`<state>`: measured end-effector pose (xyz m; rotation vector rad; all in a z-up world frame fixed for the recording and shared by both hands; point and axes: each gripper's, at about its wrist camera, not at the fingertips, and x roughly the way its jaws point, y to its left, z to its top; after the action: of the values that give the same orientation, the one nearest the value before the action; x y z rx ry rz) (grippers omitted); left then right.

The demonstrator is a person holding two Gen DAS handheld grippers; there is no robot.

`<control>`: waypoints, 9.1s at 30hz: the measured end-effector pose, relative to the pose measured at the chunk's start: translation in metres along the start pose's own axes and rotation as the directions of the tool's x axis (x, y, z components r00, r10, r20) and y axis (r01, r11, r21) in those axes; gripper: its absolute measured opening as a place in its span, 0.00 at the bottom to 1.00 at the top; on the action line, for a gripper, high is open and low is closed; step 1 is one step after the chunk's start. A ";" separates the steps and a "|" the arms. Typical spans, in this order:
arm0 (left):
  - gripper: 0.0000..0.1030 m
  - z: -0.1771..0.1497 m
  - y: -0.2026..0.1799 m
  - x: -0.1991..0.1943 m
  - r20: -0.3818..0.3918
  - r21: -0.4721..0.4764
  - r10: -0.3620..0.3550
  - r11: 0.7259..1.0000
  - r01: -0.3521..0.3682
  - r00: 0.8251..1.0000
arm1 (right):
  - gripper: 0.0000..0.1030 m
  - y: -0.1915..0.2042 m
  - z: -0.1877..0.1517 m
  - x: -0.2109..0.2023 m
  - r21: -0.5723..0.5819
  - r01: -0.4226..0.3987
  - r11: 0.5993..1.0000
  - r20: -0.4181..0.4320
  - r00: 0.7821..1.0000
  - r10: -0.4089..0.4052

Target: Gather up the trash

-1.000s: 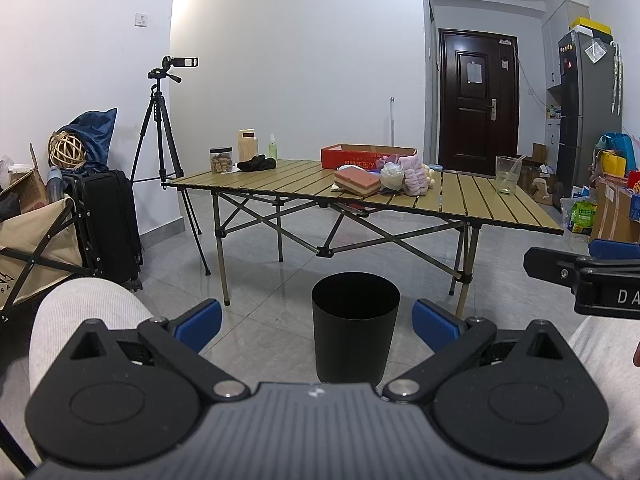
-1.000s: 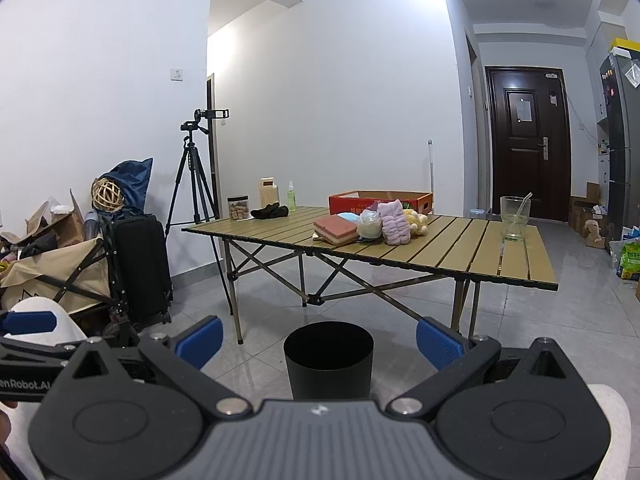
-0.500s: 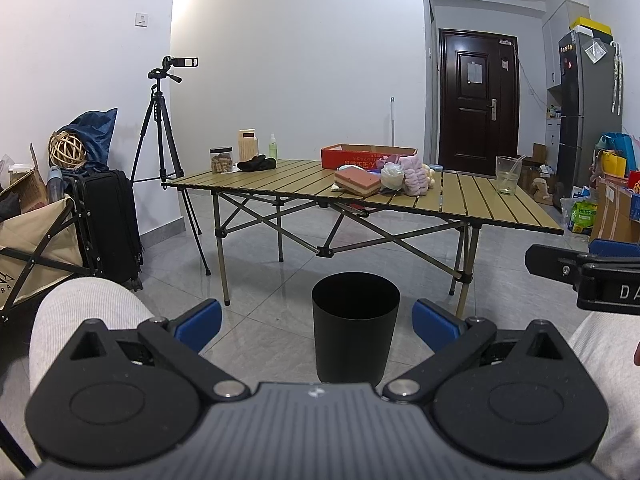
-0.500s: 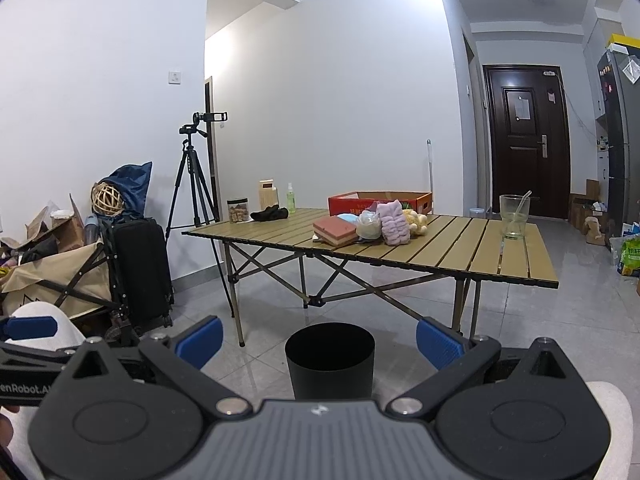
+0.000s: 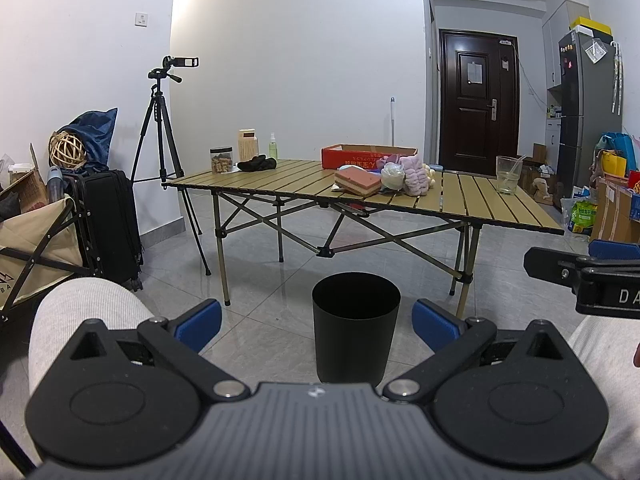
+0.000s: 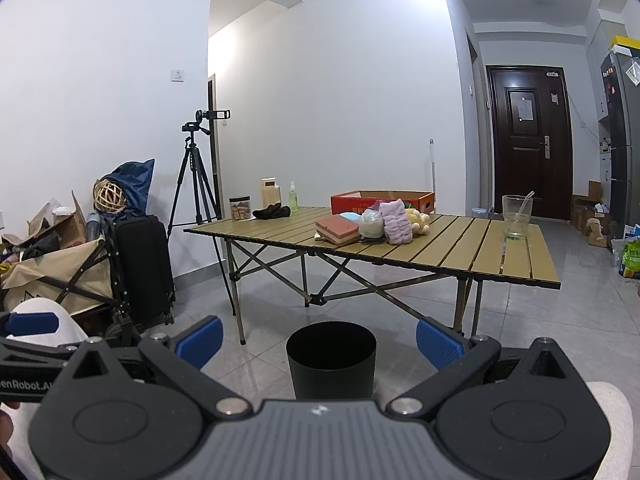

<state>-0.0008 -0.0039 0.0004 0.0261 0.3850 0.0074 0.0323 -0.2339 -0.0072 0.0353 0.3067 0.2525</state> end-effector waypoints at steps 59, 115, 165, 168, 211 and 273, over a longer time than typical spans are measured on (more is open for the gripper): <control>0.23 0.209 0.017 0.585 -0.071 -0.130 -0.470 0.879 0.459 0.880 | 0.29 -0.136 0.105 0.570 0.542 -0.095 0.835 -0.154 0.966 0.210; 0.64 -0.001 0.004 0.547 -0.625 -0.110 -0.214 0.976 0.186 0.751 | 0.48 -0.106 -0.036 0.548 0.245 0.028 0.969 -0.719 0.676 0.162; 0.12 0.186 -0.034 0.606 -0.197 -0.108 -0.128 0.988 0.108 0.972 | 0.26 -0.104 0.107 0.502 0.028 0.161 0.987 -0.180 0.972 -0.153; 0.10 0.189 -0.031 0.596 -0.169 -0.130 -0.141 0.984 0.120 0.975 | 0.25 -0.100 0.107 0.497 0.003 0.154 0.988 -0.161 0.975 -0.151; 0.62 0.031 0.000 0.557 -0.624 -0.061 -0.131 0.991 0.119 0.770 | 0.44 -0.086 -0.022 0.538 0.111 -0.014 0.994 -0.632 0.771 0.082; 0.33 0.158 -0.074 0.526 -0.076 -0.193 -0.390 0.909 0.370 0.918 | 0.39 -0.097 0.107 0.463 -0.593 -0.066 0.803 -0.166 0.985 -0.042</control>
<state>0.5463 -0.0755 -0.0523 -0.2252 0.4973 -0.3462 0.5149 -0.2110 -0.0485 -0.6188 0.3876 0.3580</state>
